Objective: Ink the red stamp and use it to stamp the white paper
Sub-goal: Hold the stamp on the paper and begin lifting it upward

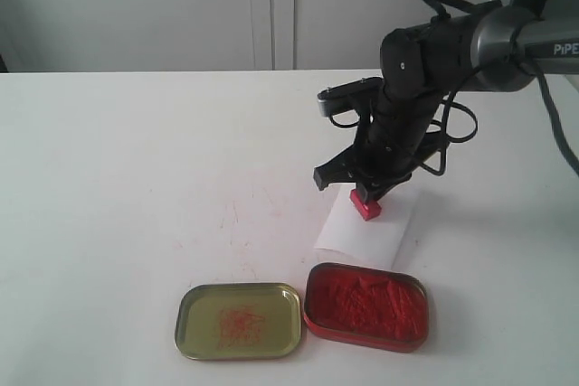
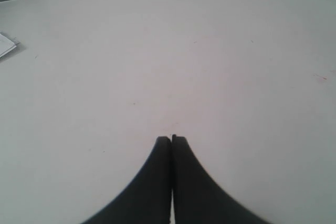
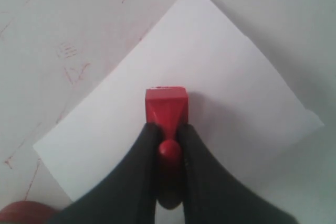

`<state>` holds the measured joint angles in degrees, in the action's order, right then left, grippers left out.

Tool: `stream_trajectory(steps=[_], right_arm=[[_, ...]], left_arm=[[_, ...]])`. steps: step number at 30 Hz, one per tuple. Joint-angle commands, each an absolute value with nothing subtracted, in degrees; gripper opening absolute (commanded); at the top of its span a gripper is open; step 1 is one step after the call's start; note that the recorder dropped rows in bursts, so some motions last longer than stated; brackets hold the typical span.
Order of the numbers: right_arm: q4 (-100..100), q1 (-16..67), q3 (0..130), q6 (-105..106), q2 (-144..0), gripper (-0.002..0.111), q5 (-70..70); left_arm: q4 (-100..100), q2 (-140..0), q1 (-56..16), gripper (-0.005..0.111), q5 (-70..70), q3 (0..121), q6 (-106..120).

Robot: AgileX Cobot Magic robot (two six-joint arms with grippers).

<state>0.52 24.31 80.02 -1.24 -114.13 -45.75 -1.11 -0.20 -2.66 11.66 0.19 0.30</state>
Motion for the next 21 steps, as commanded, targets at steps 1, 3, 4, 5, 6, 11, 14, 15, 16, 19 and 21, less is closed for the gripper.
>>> stream_trajectory(steps=[1,3,4,5,6,11,14,15,16,19,21], right_arm=[[0.62,23.97,78.24,-1.82,-113.64,0.0,-44.6],[0.62,23.97,77.86,-1.82,-113.64,0.0,-44.24],[0.45,23.97,77.65,-1.82,-113.64,0.0,-44.25],[0.0,23.97,77.64,-1.82,-113.64,0.0,-44.53],[-0.31,23.97,77.64,-1.82,-113.64,0.0,-45.03],[-0.58,23.97,77.64,-1.82,-113.54,0.0,-46.98],[-0.58,23.97,77.64,-1.71,-113.02,0.0,-48.1],[-0.58,23.97,77.64,-1.71,-112.71,0.0,-48.36],[-0.58,23.97,77.64,-1.71,-112.46,0.0,-48.76],[-0.58,23.97,77.64,-1.71,-111.01,0.0,-49.51],[-0.58,23.97,77.64,-1.71,-110.21,0.0,-49.9]], left_arm=[[-0.96,0.0,-2.46,0.0,11.61,0.0,0.46],[-0.96,0.0,-2.46,0.0,11.61,0.0,0.46],[-0.96,0.0,-2.46,0.0,11.61,0.0,0.46],[-0.96,0.0,-2.46,0.0,11.61,0.0,0.46],[-0.96,0.0,-2.46,0.0,11.61,0.0,0.46],[-0.96,0.0,-2.46,0.0,11.61,0.0,0.46],[-0.96,0.0,-2.46,0.0,11.61,0.0,0.46],[-0.96,0.0,-2.46,0.0,11.61,0.0,0.46],[-0.96,0.0,-2.46,0.0,11.61,0.0,0.46],[-0.96,0.0,-2.46,0.0,11.61,0.0,0.46],[-0.96,0.0,-2.46,0.0,11.61,0.0,0.46]])
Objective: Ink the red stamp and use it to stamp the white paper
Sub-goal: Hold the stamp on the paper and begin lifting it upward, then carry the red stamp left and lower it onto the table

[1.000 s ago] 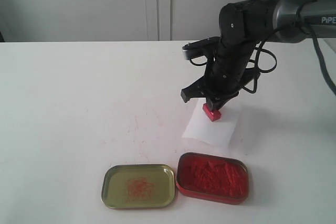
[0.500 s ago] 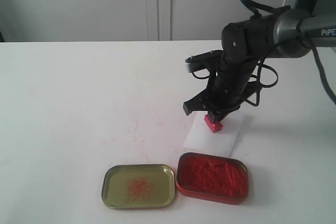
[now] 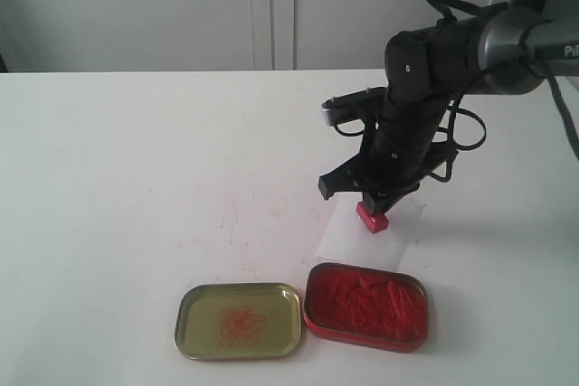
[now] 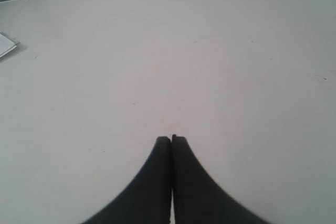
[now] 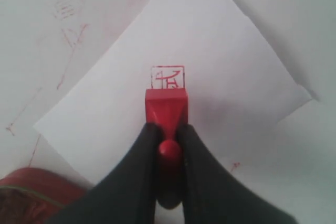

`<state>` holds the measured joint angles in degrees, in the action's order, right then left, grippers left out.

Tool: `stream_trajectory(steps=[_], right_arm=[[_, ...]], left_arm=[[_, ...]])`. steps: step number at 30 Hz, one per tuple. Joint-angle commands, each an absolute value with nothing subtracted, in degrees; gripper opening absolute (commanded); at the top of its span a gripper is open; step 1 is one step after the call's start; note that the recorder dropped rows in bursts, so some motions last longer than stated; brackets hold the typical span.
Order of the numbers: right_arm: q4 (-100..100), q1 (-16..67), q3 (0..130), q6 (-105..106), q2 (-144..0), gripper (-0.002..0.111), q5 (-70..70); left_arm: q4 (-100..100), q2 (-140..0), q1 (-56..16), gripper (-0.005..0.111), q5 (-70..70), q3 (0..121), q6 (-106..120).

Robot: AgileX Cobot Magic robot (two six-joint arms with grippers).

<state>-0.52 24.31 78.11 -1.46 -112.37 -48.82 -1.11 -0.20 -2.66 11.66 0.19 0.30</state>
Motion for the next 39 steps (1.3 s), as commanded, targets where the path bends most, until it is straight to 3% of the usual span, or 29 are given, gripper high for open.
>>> stream_trajectory(steps=[1,16,39], right_arm=[[-0.58,23.97,77.64,-1.71,-109.7,0.0,-50.03],[-2.87,23.97,77.64,-1.71,-106.5,0.0,-54.5],[-37.95,24.98,76.59,16.41,-107.0,0.0,-47.07]], left_arm=[[-0.96,0.0,-2.46,0.0,11.61,0.0,0.46],[-0.96,0.0,-2.46,0.0,11.61,0.0,0.46],[-0.96,0.0,-2.46,0.0,11.61,0.0,0.46]])
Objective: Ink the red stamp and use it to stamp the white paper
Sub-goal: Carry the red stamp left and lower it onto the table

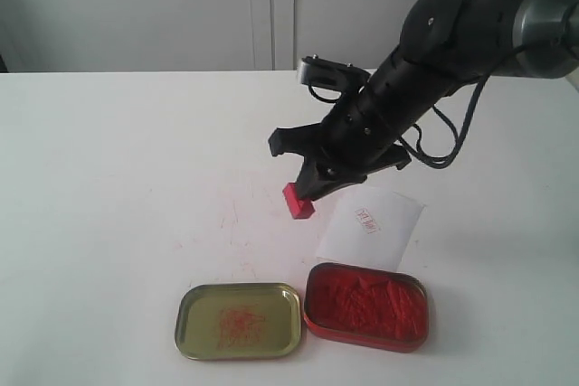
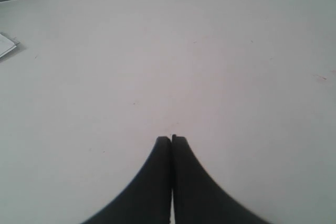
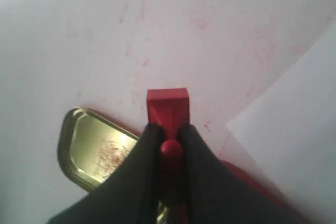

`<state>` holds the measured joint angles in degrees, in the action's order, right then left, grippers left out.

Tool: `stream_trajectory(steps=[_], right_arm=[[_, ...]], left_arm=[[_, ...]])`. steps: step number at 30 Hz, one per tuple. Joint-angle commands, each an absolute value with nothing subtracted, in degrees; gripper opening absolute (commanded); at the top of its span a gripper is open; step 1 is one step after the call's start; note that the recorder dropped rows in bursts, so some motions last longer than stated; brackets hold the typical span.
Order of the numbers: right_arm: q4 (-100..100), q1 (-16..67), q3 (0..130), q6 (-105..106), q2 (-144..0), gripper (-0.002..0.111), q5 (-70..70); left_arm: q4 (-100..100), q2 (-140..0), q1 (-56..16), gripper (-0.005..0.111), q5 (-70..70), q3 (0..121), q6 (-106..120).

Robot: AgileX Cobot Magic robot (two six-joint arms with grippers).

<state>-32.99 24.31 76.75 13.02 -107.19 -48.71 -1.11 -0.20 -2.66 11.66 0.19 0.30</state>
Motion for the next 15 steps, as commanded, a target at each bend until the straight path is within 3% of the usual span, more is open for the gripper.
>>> stream_trajectory(steps=[1,15], right_arm=[[-39.24,25.94,76.59,16.7,-107.95,0.0,-46.14],[-60.14,27.59,76.59,29.77,-117.67,0.0,-44.02]], left_arm=[[-0.96,0.0,-2.46,0.0,11.61,0.0,0.46],[-0.96,0.0,-2.46,0.0,11.61,0.0,0.46]])
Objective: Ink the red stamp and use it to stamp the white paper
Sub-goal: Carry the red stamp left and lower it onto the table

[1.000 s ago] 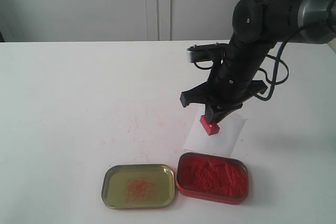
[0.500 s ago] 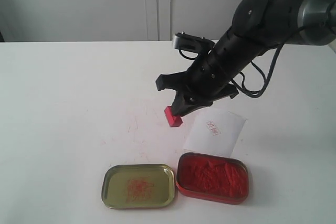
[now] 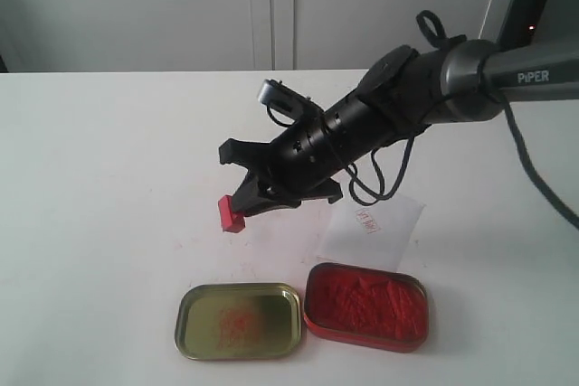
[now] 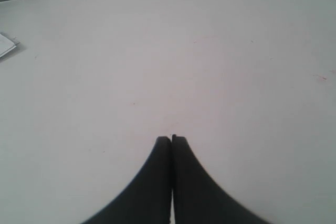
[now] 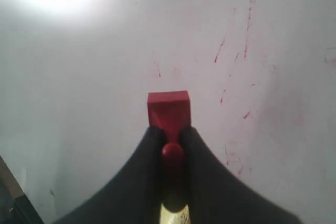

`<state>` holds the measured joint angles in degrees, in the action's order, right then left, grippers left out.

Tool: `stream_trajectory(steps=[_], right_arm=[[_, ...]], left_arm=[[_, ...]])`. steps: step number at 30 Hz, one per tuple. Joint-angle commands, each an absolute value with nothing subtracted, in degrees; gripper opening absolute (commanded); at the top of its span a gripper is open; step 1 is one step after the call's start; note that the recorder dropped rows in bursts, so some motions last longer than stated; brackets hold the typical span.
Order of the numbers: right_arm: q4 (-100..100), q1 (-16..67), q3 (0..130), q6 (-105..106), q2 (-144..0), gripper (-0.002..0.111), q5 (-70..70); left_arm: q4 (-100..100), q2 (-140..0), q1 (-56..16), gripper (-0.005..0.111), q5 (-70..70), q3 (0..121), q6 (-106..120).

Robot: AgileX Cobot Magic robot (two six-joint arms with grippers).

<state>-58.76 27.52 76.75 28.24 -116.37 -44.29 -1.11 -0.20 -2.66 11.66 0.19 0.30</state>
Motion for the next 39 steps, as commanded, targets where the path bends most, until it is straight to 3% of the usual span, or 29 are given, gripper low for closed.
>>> stream_trajectory(steps=[1,10,32,39], right_arm=[[-60.15,27.59,76.59,29.77,-118.21,0.0,-44.02],[-72.48,26.78,76.59,39.85,-122.35,0.0,-44.46],[-71.96,23.98,76.59,41.79,-124.63,0.001,-45.06],[-71.74,23.98,76.59,41.36,-124.63,0.012,-44.67]], left_arm=[[-0.96,0.0,-2.46,0.0,11.61,0.0,0.46],[-0.96,0.0,-2.46,0.0,11.61,0.0,0.46],[-0.96,0.0,-2.46,0.0,11.61,0.0,0.46],[-0.96,0.0,-2.46,0.0,11.61,0.0,0.46]])
